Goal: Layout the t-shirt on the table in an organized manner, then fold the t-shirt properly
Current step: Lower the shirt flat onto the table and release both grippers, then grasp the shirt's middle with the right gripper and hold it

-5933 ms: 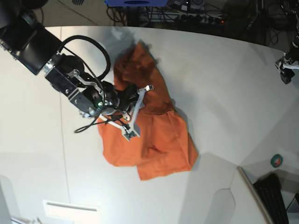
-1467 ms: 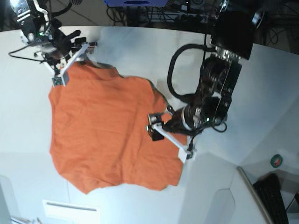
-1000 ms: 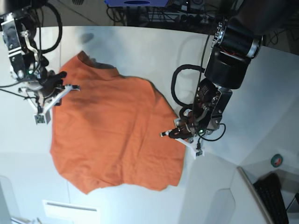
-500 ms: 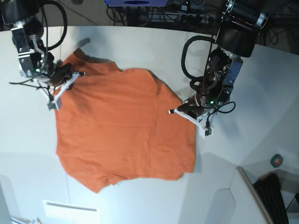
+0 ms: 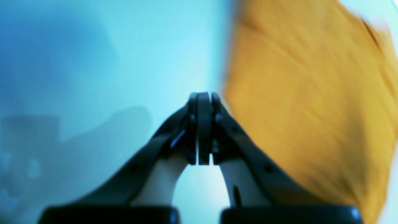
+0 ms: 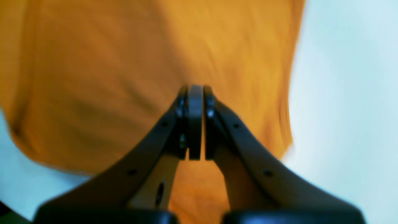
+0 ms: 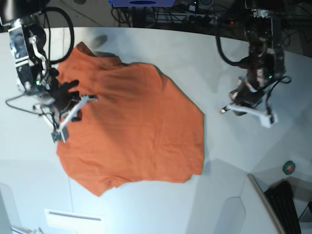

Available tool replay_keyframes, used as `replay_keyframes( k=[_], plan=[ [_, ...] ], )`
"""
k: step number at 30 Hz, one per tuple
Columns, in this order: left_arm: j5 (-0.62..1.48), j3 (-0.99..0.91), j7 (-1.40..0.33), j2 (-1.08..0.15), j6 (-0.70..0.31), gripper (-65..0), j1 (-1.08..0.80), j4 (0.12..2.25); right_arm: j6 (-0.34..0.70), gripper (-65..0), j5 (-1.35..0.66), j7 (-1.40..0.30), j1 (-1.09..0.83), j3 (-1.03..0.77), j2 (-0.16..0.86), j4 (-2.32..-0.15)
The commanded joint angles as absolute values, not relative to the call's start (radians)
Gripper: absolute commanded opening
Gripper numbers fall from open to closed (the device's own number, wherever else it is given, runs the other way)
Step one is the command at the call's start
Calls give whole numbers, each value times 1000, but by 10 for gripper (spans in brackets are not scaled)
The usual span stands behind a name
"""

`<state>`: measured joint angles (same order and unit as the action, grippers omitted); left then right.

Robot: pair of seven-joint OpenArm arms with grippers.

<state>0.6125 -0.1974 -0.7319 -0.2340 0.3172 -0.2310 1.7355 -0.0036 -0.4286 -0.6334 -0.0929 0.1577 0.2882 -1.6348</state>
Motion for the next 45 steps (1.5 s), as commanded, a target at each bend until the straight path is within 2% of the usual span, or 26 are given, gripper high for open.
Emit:
replay_keyframes(
  k=[1, 4, 8, 12, 16, 25, 31, 33, 41, 45],
  plan=[
    [618, -257, -728, -237, 311, -650, -259, 1771, 27, -650, -432, -602, -27, 173, 278, -1627],
    [616, -444, -731, -239, 305, -650, -354, 1811, 96, -650, -430, -607, 134, 260, 242, -1501],
    [616, -680, -731, -232, 188, -650, -437, 1813, 117, -650, -430, -631, 320, 415, 154, -1254],
    [616, -854, -731, -229, 127, -650, -475, 1813, 117, -650, -429, -630, 407, 456, 76, -1040],
    [611, -972, -731, -229, 59, -650, -481, 1805, 117, -650, -429, -630, 406, 460, 59, -915],
    [611, -1040, -731, -237, 48, -650, -470, 1705, 116, -650, -429, -630, 206, 455, 150, -963],
    [613, -1038, -731, -228, 47, -650, -447, 1699, 111, -650, -429, -585, -2, 453, 259, -1178],
    [615, -1038, -731, -228, 47, -650, -444, 1695, 71, -650, -429, -582, -35, 453, 285, -1221],
    [611, -1038, -731, -229, 47, -650, -447, 1692, -22, -650, -433, -608, -68, 453, 326, -1497],
    [611, -1043, -731, -229, 47, -650, -452, 1692, -21, -650, -435, -630, 25, 460, 274, -1543]
  ],
)
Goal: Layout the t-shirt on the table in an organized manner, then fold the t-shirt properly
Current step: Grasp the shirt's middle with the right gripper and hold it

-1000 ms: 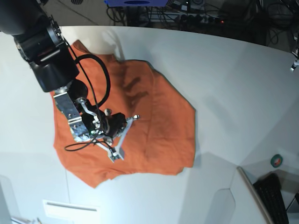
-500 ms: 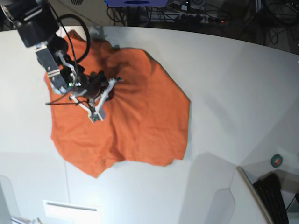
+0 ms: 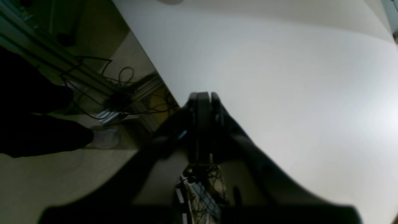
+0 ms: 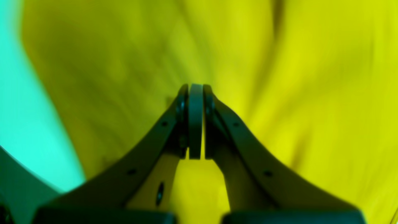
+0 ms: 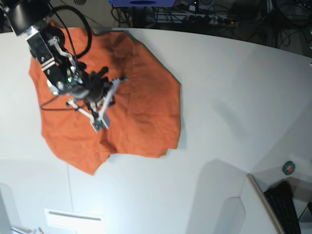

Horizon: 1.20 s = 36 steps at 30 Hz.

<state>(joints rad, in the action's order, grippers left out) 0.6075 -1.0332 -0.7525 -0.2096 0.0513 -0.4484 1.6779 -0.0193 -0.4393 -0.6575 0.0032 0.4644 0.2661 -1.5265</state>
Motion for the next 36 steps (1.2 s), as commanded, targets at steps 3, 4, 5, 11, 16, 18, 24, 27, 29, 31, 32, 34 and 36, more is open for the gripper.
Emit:
replay_keyframes(
  k=[3, 4, 5, 11, 16, 18, 24, 27, 29, 31, 32, 34, 36],
  plan=[
    [611, -1044, -731, -229, 47, -650, -452, 1692, -18, -650, -435, -664, 140, 458, 213, -1465],
    [611, -1044, -731, -229, 47, -650, -453, 1692, -18, -650, -435, -671, 177, 460, 189, -1429],
    [610, -1044, -731, -229, 47, -650, -453, 1692, -18, -650, -435, -673, 219, 460, 160, -1385],
    [610, -1044, -731, -231, 47, -650, -453, 1690, -18, -438, -437, -631, 407, 453, 41, -1056],
    [610, -1044, -731, -231, 47, -650, -453, 1690, 28, -315, -437, -590, 456, 453, 10, -932],
    [610, -1044, -731, -229, 47, -650, -453, 1690, 65, -240, -437, -588, 461, 437, 10, -914],
    [610, -1041, -731, -229, 47, -647, -450, 1690, 74, -231, -435, -587, 461, 325, 13, -868],
    [611, -1038, -731, -229, 47, -647, -443, 1690, 125, -231, -435, -587, 461, 320, 13, -862],
    [613, -1038, -731, -229, 47, -647, -443, 1690, 133, -233, -435, -587, 460, 318, 12, -848],
    [613, -1038, -731, -229, 47, -647, -443, 1690, 133, -233, -435, -565, 460, 318, 10, -817],
    [611, -1038, -731, -229, 47, -647, -443, 1690, 133, -233, -435, -544, 460, 318, 10, -799],
    [610, -1038, -731, -229, 47, -647, -443, 1690, 134, -254, -435, -519, 460, 318, 10, -769],
    [610, -1038, -731, -229, 47, -647, -446, 1690, 136, -291, -435, -510, 460, 318, 10, -756]
  ],
)
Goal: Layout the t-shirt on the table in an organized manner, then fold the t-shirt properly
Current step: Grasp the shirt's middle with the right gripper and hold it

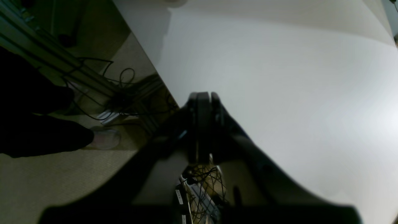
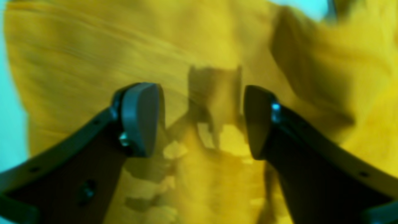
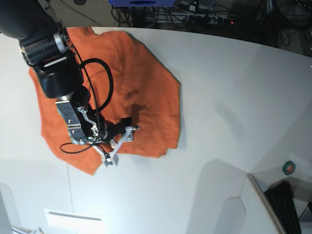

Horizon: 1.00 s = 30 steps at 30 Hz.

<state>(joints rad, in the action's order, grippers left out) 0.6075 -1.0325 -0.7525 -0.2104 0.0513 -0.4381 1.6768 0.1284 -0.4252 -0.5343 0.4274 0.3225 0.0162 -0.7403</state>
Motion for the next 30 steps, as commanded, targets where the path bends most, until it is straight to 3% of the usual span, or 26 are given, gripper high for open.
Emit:
replay_keyframes(
  k=[1, 8, 16, 20, 30],
  plan=[
    [610, -1038, -731, -229, 47, -647, -446, 1690, 136, -300, -435, -510, 460, 318, 10, -756],
    [610, -1038, -731, -229, 47, -647, -446, 1690, 136, -321, -437, -510, 460, 318, 7, -757],
    [610, -1038, -731, -229, 47, -647, -446, 1690, 137, -513, -437, -512, 458, 318, -22, -765],
    [610, -1038, -730, -231, 47, -647, -449, 1690, 137, -650, -437, -515, 458, 318, -42, -765],
    [610, -1043, -728, -236, 47, -645, -447, 1690, 131, -650, -437, -513, 458, 318, -45, -766]
  ],
)
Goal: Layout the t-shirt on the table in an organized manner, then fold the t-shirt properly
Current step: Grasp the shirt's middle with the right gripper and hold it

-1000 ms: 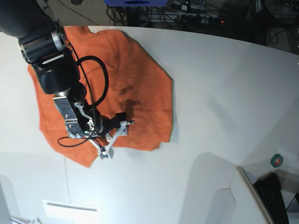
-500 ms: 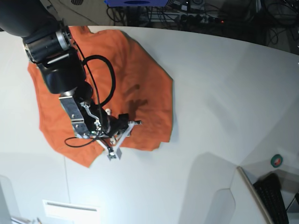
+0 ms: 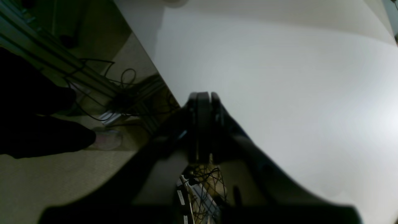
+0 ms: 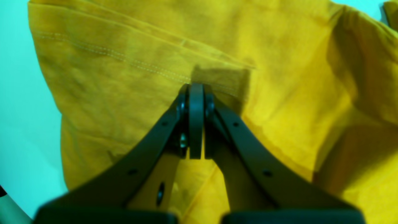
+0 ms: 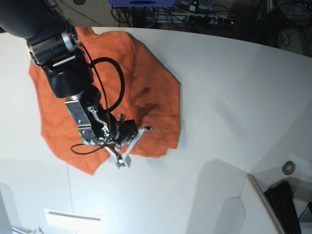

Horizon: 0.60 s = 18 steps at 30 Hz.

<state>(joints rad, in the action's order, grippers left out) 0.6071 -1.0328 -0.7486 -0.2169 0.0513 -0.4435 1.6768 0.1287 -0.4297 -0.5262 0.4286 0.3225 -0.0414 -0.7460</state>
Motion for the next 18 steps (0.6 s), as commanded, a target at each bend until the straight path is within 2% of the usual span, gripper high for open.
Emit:
replay_keyframes(
  k=[1, 6, 7, 9, 10, 12, 18],
  plan=[
    [610, -1043, -728, -236, 47, -645, -447, 1690, 131, -650, -437, -512, 458, 318, -42, -768],
    [610, -1040, -728, -236, 47, -643, -444, 1687, 128, -650, -430, -509, 447, 318, -24, -800],
    [610, -1040, -728, -236, 47, -643, -443, 1679, 128, -612, -430, -509, 447, 318, -21, -800],
    [610, -1040, -728, -237, 47, -643, -443, 1661, 128, -459, -430, -509, 447, 318, -18, -800],
    [610, -1040, -728, -237, 47, -643, -443, 1655, 128, -402, -430, -509, 446, 318, -16, -800],
    [610, -1040, -728, -237, 47, -643, -443, 1653, 128, -329, -430, -499, 444, 317, -15, -794],
    [610, -1040, -728, -234, 47, -645, -444, 1653, 128, -329, -430, -475, 443, 278, 1, -792]
  ],
)
